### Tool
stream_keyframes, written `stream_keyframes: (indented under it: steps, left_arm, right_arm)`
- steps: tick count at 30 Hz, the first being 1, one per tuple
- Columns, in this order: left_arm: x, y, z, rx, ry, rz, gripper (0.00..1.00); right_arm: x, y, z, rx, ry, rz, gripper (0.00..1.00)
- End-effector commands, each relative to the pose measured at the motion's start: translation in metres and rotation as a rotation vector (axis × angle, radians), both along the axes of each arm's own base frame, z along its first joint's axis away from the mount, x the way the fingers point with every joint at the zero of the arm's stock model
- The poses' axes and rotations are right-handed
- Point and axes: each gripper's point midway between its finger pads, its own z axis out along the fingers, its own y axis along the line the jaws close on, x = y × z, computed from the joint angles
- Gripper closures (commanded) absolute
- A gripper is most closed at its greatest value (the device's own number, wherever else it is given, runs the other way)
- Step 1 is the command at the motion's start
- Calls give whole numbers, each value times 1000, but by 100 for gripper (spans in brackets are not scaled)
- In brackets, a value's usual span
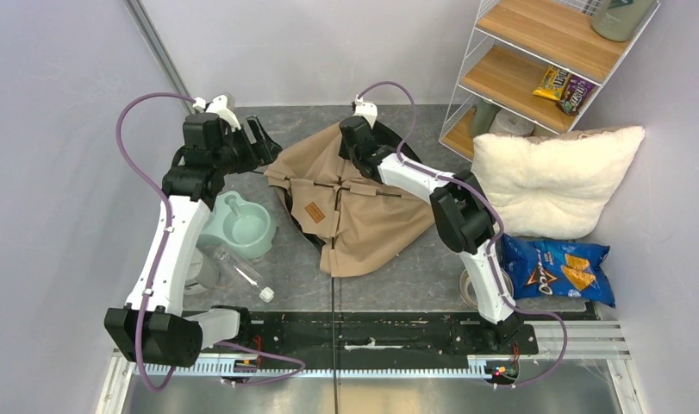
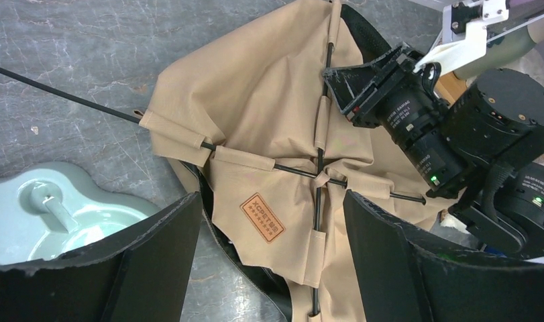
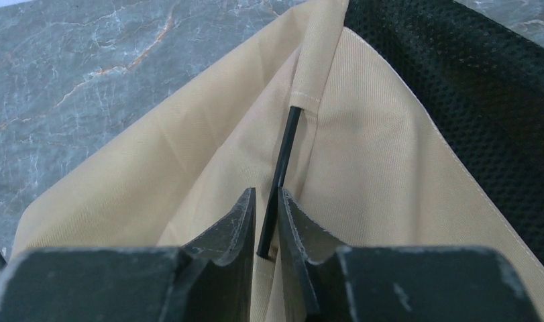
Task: Set up the pet tent
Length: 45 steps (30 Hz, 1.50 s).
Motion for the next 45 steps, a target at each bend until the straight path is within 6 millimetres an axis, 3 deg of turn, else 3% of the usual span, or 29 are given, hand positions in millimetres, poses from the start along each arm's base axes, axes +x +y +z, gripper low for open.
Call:
stream_keyframes:
  steps: [1,7,13,17,24,28,34,40,45]
  left_arm:
    - [-1,-1,6,-14,-20,7,17]
    - [-2,1,6,-4,-17,13,17]
    - [-1,1,4,-4,-12,11,17]
    - [-2,1,4,-3,-11,9,17]
    - [-3,2,5,4,-16,6,17]
    - [-3,2,5,8,-16,5,15]
    - [-1,8,6,48,-32,17,9]
    - [9,-6,5,-14,-36,-31,13]
    - [26,-16,0,-58,-16,-58,16]
  right_arm:
    - [26,-2,16,22,-61,-59,76]
    - [32,-7,-2,37,-1,-81,76]
    - [30,-11,-11,50,42,-97,64]
    - [31,-6,-21,68,65,-78,77]
    - [31,7,-22,145,99,-19,77]
    - [28,6,-6,189,105,-5,100]
    - [17,6,46,272,61,55,100]
    - [-3,3,90,343,30,125,100]
    - [-21,-2,104,365,28,153,100]
